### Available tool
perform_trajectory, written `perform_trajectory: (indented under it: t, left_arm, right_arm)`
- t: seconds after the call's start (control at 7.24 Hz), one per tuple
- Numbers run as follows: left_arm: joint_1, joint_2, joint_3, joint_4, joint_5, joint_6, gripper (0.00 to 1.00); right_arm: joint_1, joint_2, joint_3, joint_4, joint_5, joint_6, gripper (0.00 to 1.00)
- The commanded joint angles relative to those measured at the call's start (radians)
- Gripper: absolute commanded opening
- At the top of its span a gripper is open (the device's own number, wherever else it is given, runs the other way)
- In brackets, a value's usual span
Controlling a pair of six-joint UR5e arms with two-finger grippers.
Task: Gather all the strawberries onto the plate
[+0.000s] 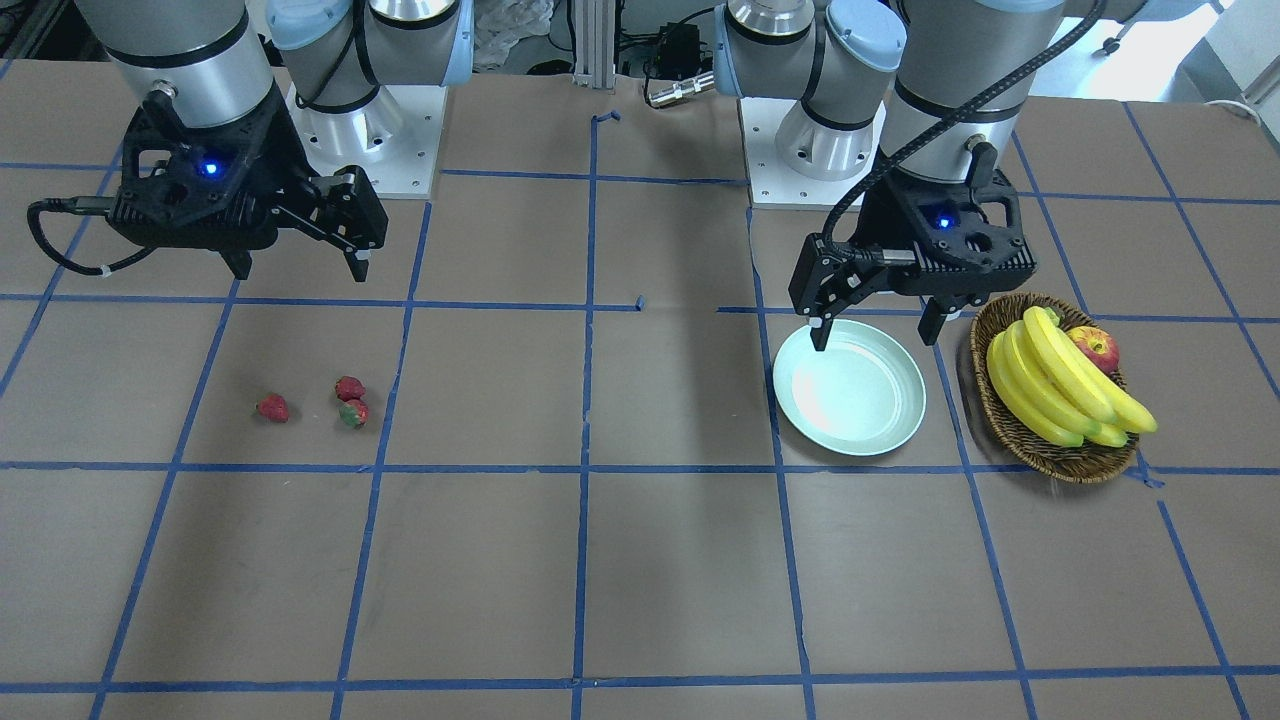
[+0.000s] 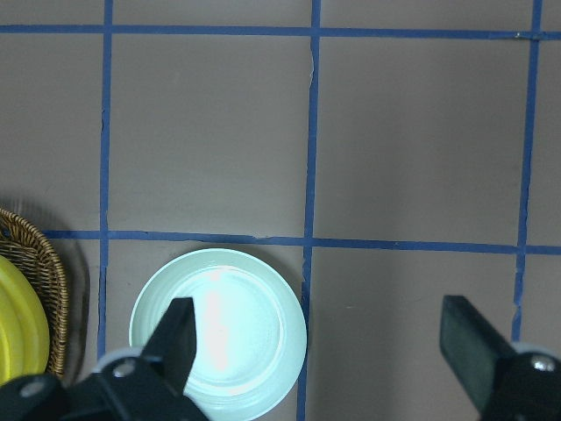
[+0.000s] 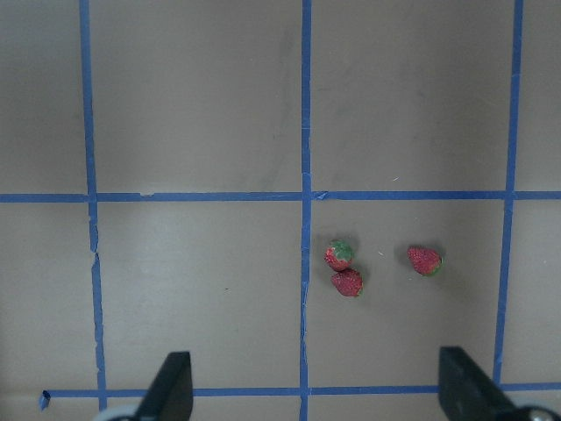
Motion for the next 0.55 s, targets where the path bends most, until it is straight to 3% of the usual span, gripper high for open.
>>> perform_trajectory:
  t: [0.0, 0.14, 0.41]
  left_arm:
    - [-0.001, 0.004, -0.026, 0.035, -0.058, -0.128, 1.00]
    - [-0.001, 0.011, -0.033, 0.022, -0.163, -0.125, 1.00]
    - [-0.001, 0.014, -0.009, -0.070, -0.122, 0.037, 1.00]
  right_arm:
    - [0.000, 0.002, -0.002, 0.000, 0.002, 0.000, 1.00]
    - [0.000, 0.002, -0.002, 0.000, 0.002, 0.000, 1.00]
    - [0.000, 0.002, -0.002, 0.000, 0.003, 0.000, 1.00]
